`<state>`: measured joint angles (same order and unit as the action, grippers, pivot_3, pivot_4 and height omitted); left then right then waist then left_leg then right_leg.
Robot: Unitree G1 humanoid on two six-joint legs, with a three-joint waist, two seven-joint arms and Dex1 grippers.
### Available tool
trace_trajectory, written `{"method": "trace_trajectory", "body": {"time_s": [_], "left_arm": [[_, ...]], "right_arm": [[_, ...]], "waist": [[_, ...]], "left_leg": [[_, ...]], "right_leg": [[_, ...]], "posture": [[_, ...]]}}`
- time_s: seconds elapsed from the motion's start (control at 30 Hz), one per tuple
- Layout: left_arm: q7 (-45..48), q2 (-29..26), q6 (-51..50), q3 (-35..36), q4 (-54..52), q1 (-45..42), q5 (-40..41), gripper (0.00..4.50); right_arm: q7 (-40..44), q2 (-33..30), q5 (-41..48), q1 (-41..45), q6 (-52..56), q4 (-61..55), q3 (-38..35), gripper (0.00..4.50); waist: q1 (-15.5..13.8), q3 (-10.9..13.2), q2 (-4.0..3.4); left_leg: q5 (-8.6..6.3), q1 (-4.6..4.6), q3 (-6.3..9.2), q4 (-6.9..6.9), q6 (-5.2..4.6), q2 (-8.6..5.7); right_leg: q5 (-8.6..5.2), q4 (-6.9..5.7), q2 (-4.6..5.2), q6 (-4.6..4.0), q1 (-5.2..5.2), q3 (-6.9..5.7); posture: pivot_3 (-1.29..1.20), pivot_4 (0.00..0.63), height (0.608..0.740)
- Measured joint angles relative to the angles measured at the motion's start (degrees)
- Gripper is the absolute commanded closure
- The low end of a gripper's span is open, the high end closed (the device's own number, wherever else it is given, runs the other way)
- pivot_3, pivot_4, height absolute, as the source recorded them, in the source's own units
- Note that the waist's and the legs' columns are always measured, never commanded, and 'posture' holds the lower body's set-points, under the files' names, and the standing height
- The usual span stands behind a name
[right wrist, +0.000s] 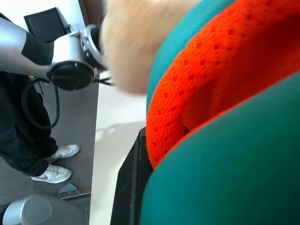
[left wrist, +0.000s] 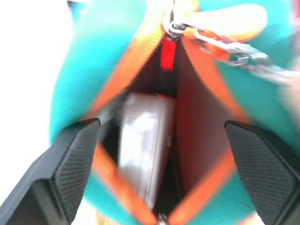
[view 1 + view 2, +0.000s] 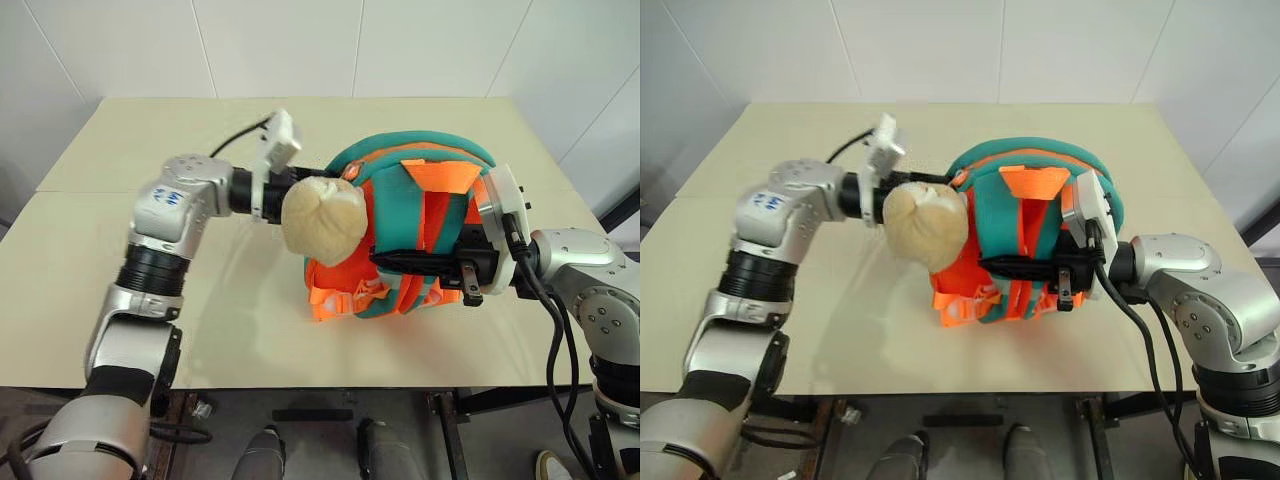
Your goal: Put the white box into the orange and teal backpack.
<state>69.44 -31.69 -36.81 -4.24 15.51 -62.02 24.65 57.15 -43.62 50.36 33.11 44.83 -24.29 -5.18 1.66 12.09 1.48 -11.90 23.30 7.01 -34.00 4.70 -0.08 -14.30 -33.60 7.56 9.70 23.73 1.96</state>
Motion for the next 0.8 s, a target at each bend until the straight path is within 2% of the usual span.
{"method": "trace_trajectory", "body": {"time_s": [0.13,0.33,0.5,0.6,0.8], "left_arm": [[2.1,-4.4,-0.1,3.4,-2.0,1.1,1.7,0.03],[4.1,-8.3,0.5,6.8,-6.7,8.5,4.2,0.03],[3.7,-9.7,-6.3,11.7,-19.3,13.4,13.7,0.03],[3.3,-11.5,-7.4,11.9,-25.9,16.6,15.6,0.03],[0.6,-12.1,-8.9,11.1,-31.5,17.9,18.0,0.03]], "right_arm": [[0.0,0.4,-0.4,0.3,0.0,0.3,0.4,4.50],[0.0,0.9,-1.1,0.4,0.0,0.7,0.5,4.50],[0.0,1.0,-1.4,0.4,0.0,0.8,0.5,4.50],[0.0,1.0,-1.4,0.4,0.0,0.8,0.5,4.50],[0.0,1.1,-1.5,0.4,0.0,0.8,0.5,4.50]], "waist": [[-0.1,0.0,0.00],[-0.1,0.0,0.00],[-0.1,0.0,0.00],[-0.1,0.0,0.00],[-0.1,0.0,0.00]], "left_leg": [[0.00,-0.01,0.00,-0.01,0.00,0.00],[0.00,-0.01,0.01,-0.01,0.01,0.00],[-0.02,-0.02,0.02,0.00,0.02,0.00],[-0.02,-0.04,0.01,-0.01,0.03,0.01],[-0.01,-0.06,0.01,-0.12,0.02,0.00]], "right_leg": [[0.00,0.01,0.01,0.00,-0.03,0.00],[0.00,-0.01,0.01,-0.01,-0.03,0.00],[-0.01,-0.02,0.01,-0.02,-0.03,0.01],[-0.01,-0.04,0.00,-0.04,-0.04,0.02],[-0.02,0.00,0.00,-0.07,-0.10,0.02]], "posture": [[0.00,0.150,0.740],[0.00,0.150,0.740],[0.00,0.150,0.740],[0.00,0.150,0.740],[0.00,0.150,0.740]]}}
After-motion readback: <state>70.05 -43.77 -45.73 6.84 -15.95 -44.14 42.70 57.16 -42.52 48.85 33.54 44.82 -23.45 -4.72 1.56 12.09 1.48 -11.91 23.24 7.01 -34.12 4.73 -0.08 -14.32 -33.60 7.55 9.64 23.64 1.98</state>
